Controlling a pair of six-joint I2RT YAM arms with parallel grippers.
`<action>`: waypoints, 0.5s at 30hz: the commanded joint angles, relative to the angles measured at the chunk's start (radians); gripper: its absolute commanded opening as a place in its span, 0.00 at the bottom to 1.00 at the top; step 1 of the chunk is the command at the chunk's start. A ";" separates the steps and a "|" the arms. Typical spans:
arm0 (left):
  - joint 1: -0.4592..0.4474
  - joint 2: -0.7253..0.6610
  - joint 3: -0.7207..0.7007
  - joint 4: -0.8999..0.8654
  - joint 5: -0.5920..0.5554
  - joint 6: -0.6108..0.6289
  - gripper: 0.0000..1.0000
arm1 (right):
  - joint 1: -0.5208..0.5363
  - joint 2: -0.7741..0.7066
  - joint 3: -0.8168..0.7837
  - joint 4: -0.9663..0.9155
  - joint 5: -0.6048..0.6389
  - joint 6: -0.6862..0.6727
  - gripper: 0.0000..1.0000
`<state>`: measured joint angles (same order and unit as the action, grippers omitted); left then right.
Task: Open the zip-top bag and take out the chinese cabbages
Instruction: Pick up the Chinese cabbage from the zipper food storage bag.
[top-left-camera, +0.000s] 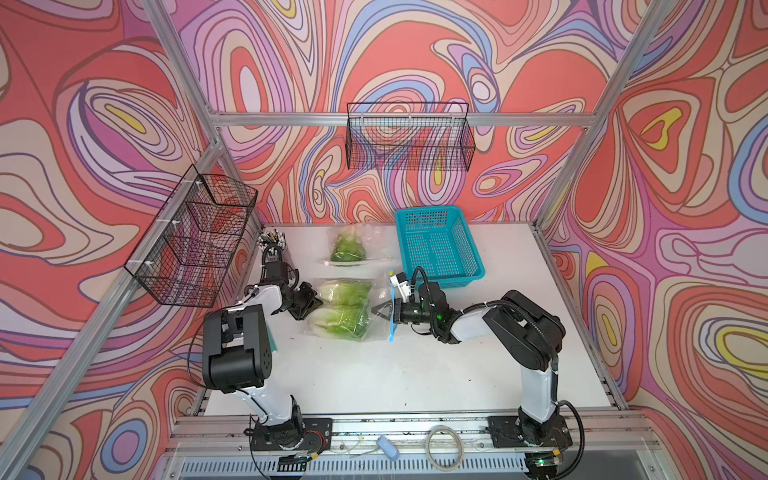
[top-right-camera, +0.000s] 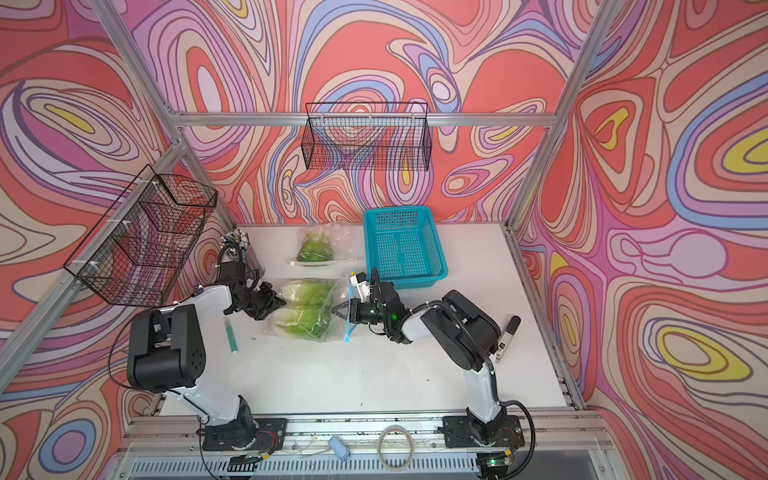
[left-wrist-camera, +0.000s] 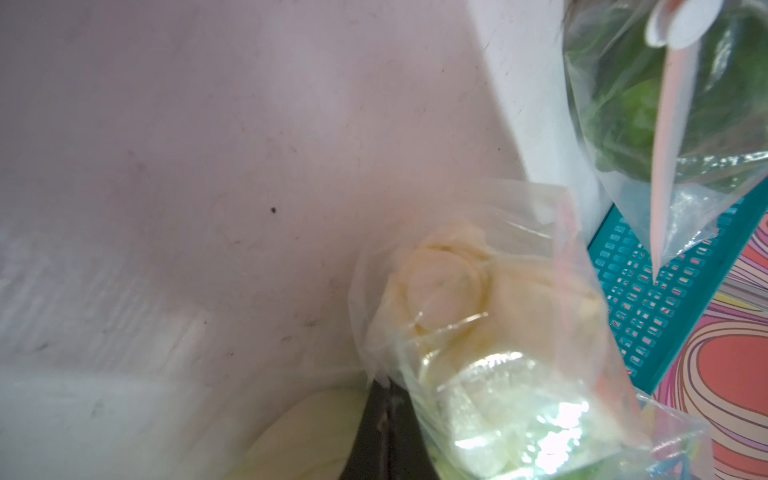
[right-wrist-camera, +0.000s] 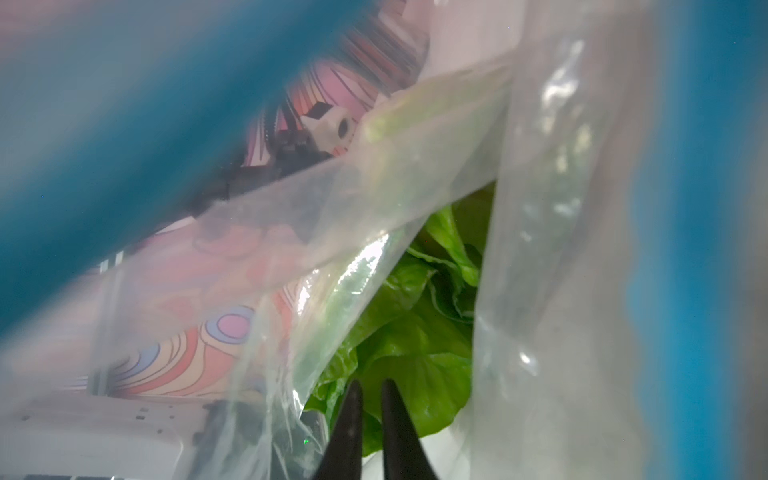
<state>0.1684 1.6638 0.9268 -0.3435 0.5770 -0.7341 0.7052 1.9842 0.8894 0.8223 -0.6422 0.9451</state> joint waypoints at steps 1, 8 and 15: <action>-0.025 -0.046 -0.045 0.062 -0.018 -0.069 0.00 | 0.022 -0.045 0.048 -0.113 -0.026 -0.062 0.24; -0.059 -0.088 -0.076 0.119 -0.064 -0.110 0.00 | 0.027 -0.075 0.106 -0.279 -0.069 -0.156 0.31; -0.062 -0.118 -0.097 0.143 -0.085 -0.133 0.00 | 0.031 -0.072 0.161 -0.537 0.001 -0.252 0.28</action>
<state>0.1112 1.5757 0.8444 -0.2329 0.5140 -0.8368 0.7277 1.9331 1.0306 0.4458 -0.6792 0.7589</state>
